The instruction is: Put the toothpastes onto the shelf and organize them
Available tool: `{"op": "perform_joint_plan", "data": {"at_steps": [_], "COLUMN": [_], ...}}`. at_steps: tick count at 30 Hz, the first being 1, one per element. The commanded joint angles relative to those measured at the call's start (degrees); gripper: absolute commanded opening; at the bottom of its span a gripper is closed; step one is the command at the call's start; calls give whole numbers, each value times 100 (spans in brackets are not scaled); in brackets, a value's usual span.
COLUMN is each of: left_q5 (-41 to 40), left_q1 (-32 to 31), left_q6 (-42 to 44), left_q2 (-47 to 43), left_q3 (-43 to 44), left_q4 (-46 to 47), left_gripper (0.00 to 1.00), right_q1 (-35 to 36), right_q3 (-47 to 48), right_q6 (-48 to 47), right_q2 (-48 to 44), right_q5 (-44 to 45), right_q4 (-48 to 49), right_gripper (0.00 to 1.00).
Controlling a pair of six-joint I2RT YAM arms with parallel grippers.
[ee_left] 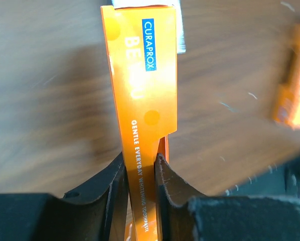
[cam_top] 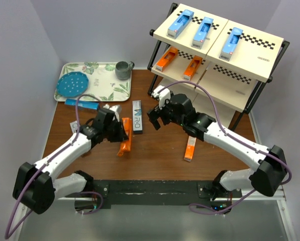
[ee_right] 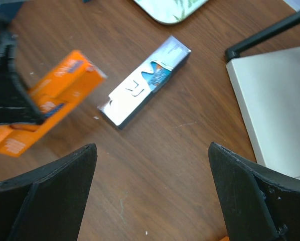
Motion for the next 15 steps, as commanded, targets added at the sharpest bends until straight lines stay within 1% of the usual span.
{"op": "perform_joint_plan", "data": {"at_steps": [1, 2, 3, 4, 5, 6, 7, 9, 10, 13, 15], "left_q5": [1932, 2145, 2374, 2724, 2910, 3086, 3401, 3693, 3964, 4352, 4441], "left_q1": [-40, -40, -40, -40, -40, -40, -31, -40, -48, -57, -66], "left_q6": [1596, 1754, 2025, 2159, 2282, 2509, 2633, 2992, 3125, 3722, 4117], "left_q2": [565, 662, 750, 899, 970, 1041, 1163, 1287, 1427, 1690, 1797], "left_q3": [829, 1048, 1155, 1269, 1470, 1568, 1665, 1955, 2060, 2447, 2693], "left_q4": [216, 137, 101, 49, -39, -74, -127, -373, -495, -1075, -1559], "left_gripper": [26, 26, 26, 26, 27, 29, 31, 34, 34, 34, 34], "right_q1": [-3, -12, -12, -3, -3, -3, -12, -4, -12, 5, 58], "right_q3": [-120, -172, -260, -478, -585, -690, -874, -1051, -1147, -1131, -1087], "right_q6": [-646, -823, -937, -1226, -1411, -1596, -1972, -2413, -2833, -3379, -3601], "right_q2": [-512, -617, -714, -967, -1100, -1223, -1503, -1716, -1856, -1936, -1945], "right_q5": [-675, -929, -966, -1010, -1123, -1186, -1238, -1457, -1528, -1722, -1783], "right_q4": [-195, -231, -214, -162, -144, -135, -126, -143, -230, -502, -600], "right_gripper": [97, 98, 98, 98, 98, 98, 98, 98, 98, 98, 98]}}
